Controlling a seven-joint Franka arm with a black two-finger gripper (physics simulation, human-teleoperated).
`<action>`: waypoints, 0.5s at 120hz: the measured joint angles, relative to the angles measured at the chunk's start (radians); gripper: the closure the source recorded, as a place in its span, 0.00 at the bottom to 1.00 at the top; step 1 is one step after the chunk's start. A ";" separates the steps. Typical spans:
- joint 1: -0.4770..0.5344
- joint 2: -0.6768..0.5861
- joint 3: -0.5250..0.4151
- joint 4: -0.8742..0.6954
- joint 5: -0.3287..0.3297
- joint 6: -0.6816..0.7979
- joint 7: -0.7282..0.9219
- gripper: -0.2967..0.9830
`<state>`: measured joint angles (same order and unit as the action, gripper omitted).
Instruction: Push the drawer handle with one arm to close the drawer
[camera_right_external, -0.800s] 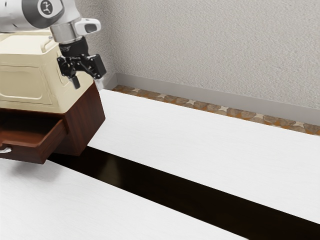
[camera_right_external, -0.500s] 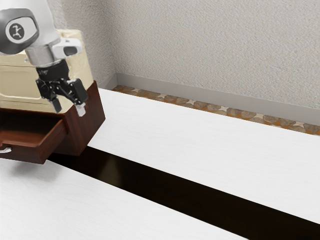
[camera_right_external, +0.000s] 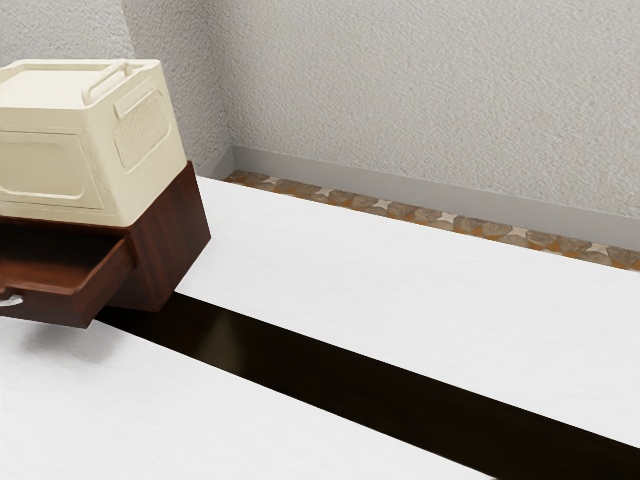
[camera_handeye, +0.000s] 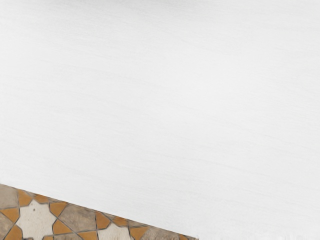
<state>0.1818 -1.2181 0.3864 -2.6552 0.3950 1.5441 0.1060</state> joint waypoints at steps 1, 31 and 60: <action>0.001 -0.004 0.016 -0.002 0.010 -0.005 0.003 0.26; 0.000 0.051 0.311 -0.011 0.284 -0.068 0.102 0.38; -0.021 0.063 0.295 -0.019 0.300 -0.004 0.201 0.64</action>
<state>0.1605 -1.1556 0.6815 -2.6747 0.6947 1.5404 0.3066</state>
